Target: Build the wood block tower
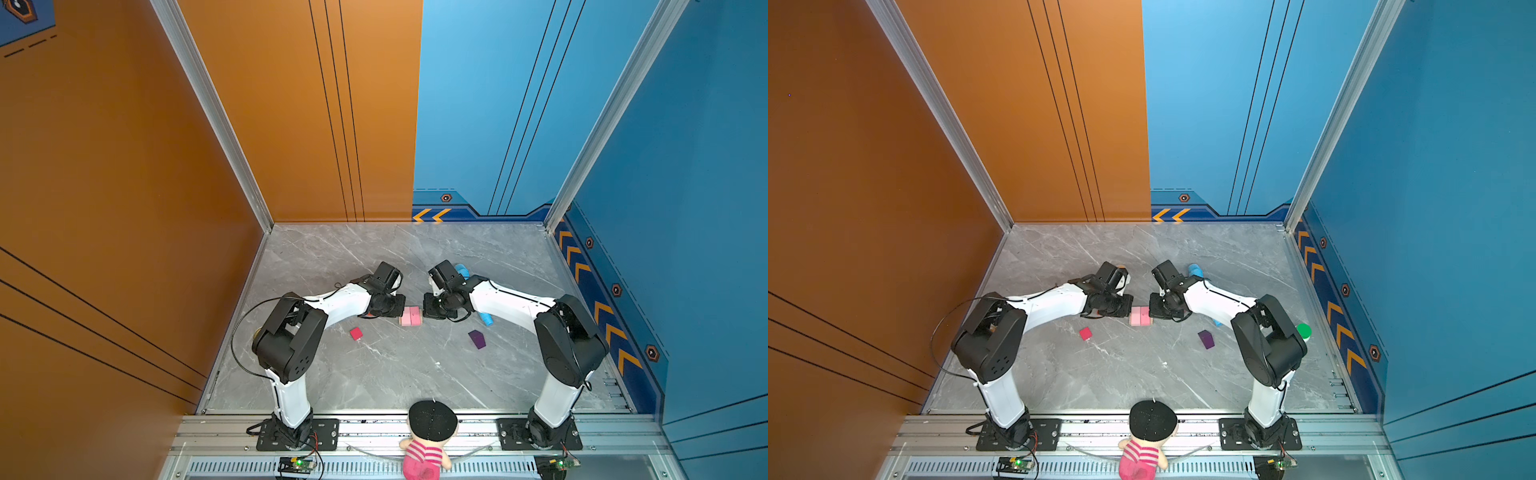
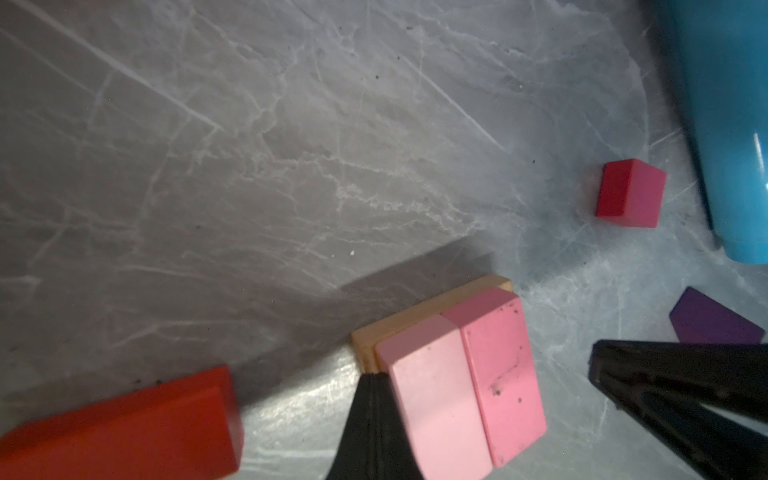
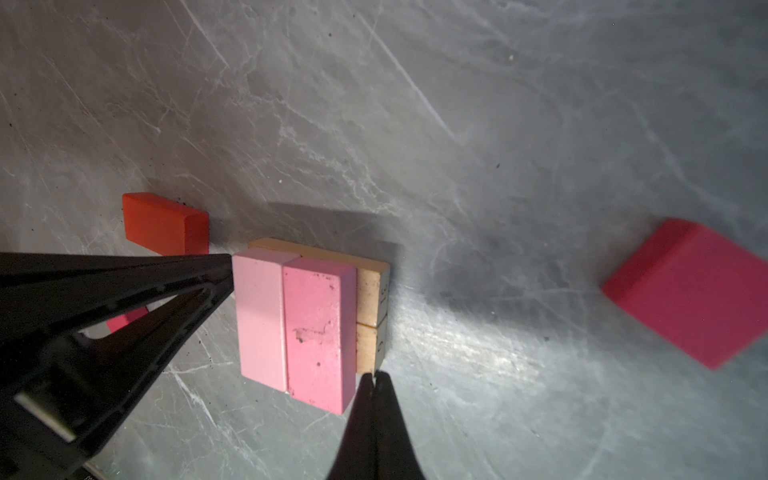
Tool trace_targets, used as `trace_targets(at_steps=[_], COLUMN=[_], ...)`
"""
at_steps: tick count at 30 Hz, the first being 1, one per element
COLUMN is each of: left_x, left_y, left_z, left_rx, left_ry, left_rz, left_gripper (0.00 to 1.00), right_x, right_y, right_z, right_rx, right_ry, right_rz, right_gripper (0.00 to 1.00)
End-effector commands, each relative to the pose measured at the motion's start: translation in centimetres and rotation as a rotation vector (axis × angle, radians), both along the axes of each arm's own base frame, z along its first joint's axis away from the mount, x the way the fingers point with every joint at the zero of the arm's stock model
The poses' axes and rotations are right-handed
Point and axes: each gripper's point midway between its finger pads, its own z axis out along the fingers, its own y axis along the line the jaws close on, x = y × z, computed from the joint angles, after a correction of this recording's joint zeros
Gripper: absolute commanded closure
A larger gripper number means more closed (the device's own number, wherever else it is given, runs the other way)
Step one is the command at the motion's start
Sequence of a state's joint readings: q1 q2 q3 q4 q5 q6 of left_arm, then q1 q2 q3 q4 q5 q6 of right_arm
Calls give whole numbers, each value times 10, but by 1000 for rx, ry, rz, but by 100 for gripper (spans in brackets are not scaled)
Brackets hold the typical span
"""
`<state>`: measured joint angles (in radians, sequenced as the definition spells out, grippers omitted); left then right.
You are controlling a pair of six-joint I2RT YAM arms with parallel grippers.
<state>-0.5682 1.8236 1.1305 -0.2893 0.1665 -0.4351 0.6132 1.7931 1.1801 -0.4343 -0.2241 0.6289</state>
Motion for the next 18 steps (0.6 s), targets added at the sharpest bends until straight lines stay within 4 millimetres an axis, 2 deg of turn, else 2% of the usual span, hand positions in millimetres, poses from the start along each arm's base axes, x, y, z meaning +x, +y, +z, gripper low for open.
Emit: trace_targets(at_steps=[1,18], left_x=[4,3], left_y=[-2,-3], left_z=[6,11], left_rx=[-12,-14], left_ry=[4,-8], left_rz=[-8,-8], left_gripper=[100,100], right_x=[-2,-6], right_y=[-5,0], right_z=[-4,-13], right_rx=[-11,-2], right_ry=[9,30], right_rz=[-18,-10], right_gripper=[100,100])
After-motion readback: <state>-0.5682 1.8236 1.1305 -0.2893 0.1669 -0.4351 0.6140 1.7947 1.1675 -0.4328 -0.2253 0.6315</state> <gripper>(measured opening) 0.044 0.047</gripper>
